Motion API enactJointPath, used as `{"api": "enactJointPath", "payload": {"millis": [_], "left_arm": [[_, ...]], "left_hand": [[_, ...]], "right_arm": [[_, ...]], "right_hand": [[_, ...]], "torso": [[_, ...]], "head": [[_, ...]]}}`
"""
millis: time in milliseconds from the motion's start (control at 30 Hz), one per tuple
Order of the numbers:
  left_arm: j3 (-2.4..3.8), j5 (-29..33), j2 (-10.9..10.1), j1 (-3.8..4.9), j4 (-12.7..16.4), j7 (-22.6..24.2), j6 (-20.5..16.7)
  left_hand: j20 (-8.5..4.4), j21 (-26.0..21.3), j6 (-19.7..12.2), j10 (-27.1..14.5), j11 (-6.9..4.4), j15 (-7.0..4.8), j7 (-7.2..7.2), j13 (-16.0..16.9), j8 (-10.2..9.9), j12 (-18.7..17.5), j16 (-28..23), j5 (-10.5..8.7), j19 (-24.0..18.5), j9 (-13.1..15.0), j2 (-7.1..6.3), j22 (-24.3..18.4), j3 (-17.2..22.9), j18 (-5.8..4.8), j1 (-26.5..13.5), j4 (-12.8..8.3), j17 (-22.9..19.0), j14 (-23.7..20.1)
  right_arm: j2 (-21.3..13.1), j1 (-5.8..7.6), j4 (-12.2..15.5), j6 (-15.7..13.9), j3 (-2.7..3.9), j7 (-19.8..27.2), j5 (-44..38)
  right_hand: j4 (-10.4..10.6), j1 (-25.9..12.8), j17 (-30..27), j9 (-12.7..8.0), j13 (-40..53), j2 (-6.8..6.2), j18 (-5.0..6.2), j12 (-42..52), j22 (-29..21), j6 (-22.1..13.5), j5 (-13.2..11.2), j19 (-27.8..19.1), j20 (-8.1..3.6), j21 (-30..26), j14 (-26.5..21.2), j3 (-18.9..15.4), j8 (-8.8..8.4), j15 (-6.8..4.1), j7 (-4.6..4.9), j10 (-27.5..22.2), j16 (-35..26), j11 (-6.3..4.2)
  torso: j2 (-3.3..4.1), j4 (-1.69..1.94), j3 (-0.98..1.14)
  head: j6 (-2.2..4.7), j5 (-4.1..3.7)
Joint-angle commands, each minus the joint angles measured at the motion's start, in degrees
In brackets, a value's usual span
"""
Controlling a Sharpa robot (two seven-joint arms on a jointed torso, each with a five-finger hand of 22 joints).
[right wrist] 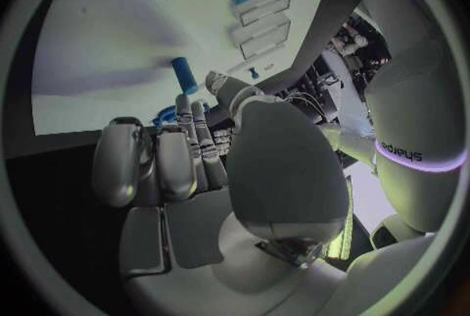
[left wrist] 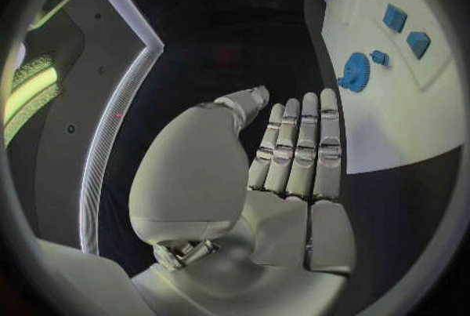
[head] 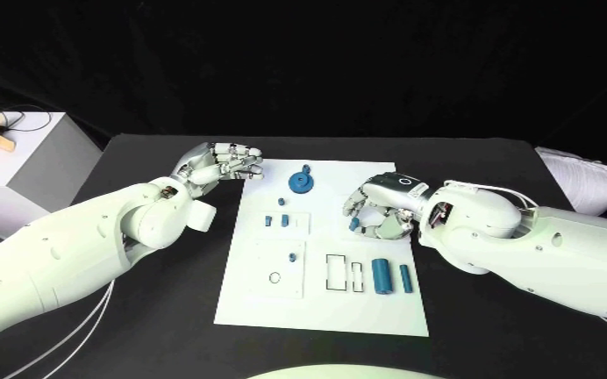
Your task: Assemble the parts on the task board
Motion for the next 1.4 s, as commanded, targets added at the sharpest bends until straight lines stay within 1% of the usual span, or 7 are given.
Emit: {"api": "enactJointPath", "payload": {"millis": [33,633,1100,1133,1167,1300,1400], "left_arm": [[0.03,0.3,0.0,-0.02,0.2,0.8,1.0],[0.03,0.5,-0.1,-0.02,0.2,0.5,1.1],[0.03,0.5,-0.2,-0.02,0.2,0.4,1.2],[0.03,0.5,-0.2,-0.02,0.2,0.4,1.2],[0.03,0.5,-0.2,-0.02,0.2,0.4,1.2],[0.03,0.5,-0.2,-0.02,0.2,0.4,1.2],[0.03,0.5,-0.2,-0.02,0.2,0.3,1.3]], "left_hand": [[0.20,-0.2,0.2,-0.2,0.14,0.27,0.20,0.1,-0.3,0.1,-0.2,-0.03,0.1,0.0,0.49,0.0,0.1,0.22,-0.3,-0.3,0.0,0.1],[0.22,-0.2,0.3,-0.1,0.14,0.28,0.22,0.1,-0.3,0.1,-0.3,-0.02,0.1,-0.1,0.59,-0.1,0.1,0.22,-0.3,-0.2,0.0,0.1],[0.22,-0.2,0.3,-0.1,0.14,0.28,0.22,0.1,-0.3,0.1,-0.3,-0.02,0.1,-0.1,0.59,-0.1,0.1,0.22,-0.3,-0.2,0.0,0.1],[0.22,-0.2,0.3,-0.1,0.14,0.28,0.22,0.1,-0.3,0.1,-0.3,-0.02,0.1,-0.1,0.59,-0.1,0.1,0.22,-0.3,-0.2,0.0,0.1],[0.22,-0.2,0.3,-0.1,0.14,0.28,0.22,0.1,-0.3,0.1,-0.3,-0.02,0.1,-0.1,0.59,-0.1,0.1,0.22,-0.3,-0.2,0.0,0.1],[0.22,-0.2,0.3,-0.1,0.14,0.28,0.22,0.1,-0.3,0.1,-0.3,-0.02,0.1,-0.1,0.59,-0.1,0.1,0.22,-0.3,-0.2,0.0,0.1],[0.22,-0.3,0.3,-0.1,0.14,0.28,0.22,0.1,-0.3,0.1,-0.3,-0.02,0.1,-0.1,0.60,-0.1,0.1,0.22,-0.3,-0.2,0.0,0.1]], "right_arm": [[0.3,-0.20,-0.3,1.3,-0.03,-2.0,-3.1],[1.2,-0.51,-1.0,1.0,-0.17,-3.3,-5.2],[1.3,-0.61,-0.7,0.9,-0.20,-3.3,-5.1],[1.3,-0.61,-0.8,0.9,-0.20,-3.4,-5.2],[1.3,-0.61,-0.8,0.9,-0.20,-3.4,-5.3],[1.4,-0.62,-0.7,0.8,-0.20,-3.4,-5.4],[1.4,-0.66,-0.5,0.3,-0.20,-3.5,-5.4]], "right_hand": [[0.1,0.4,-0.1,0.1,0.1,0.74,-0.83,-0.4,0.1,0.3,-0.3,0.2,-0.27,0.1,0.5,0.1,0.33,-0.17,-0.30,0.6,0.1,-0.01],[0.3,1.0,-0.4,0.2,0.3,1.40,-0.81,-0.6,0.1,0.8,-0.5,0.1,-0.33,0.0,0.4,1.1,0.59,-0.22,-0.41,1.3,-0.1,-0.07],[1.3,0.8,0.9,1.3,1.5,1.93,-1.25,-0.1,2.6,4.5,-0.5,0.7,-0.88,2.1,0.8,3.9,2.63,-0.91,-0.94,6.1,0.8,-0.97],[1.2,1.0,0.9,1.4,1.6,2.08,-1.27,-0.1,2.7,4.7,-0.9,0.8,-0.95,2.2,0.8,4.3,2.72,-0.98,-1.00,6.3,0.8,-1.05],[1.1,1.3,1.0,1.5,1.7,2.30,-1.29,-0.4,2.8,4.8,-2.8,0.8,-1.04,2.3,0.8,5.1,2.78,-1.05,-1.05,6.5,0.9,-1.10],[1.0,1.4,1.0,1.6,1.8,2.50,-1.32,-0.5,3.0,5.0,-3.1,0.8,-1.08,2.4,0.8,5.6,2.90,-1.07,-1.10,6.8,0.9,-1.17],[0.9,1.7,1.2,1.9,2.0,3.08,-1.37,-0.5,3.3,5.6,-3.2,0.9,-1.19,2.6,0.8,6.5,3.29,-1.24,-1.33,7.5,1.0,-1.38]], "torso": [[-0.01,-0.02,0.02],[-0.04,-0.01,0.00],[-0.03,-0.03,0.00],[-0.04,-0.05,0.00],[-0.04,-0.05,0.00],[-0.04,-0.02,0.00],[-0.04,-0.03,0.00]], "head": [[-0.24,0.04],[-0.29,-0.07],[-0.42,-0.09],[-0.42,-0.09],[-0.42,-0.09],[-0.41,-0.09],[-0.40,-0.07]]}}
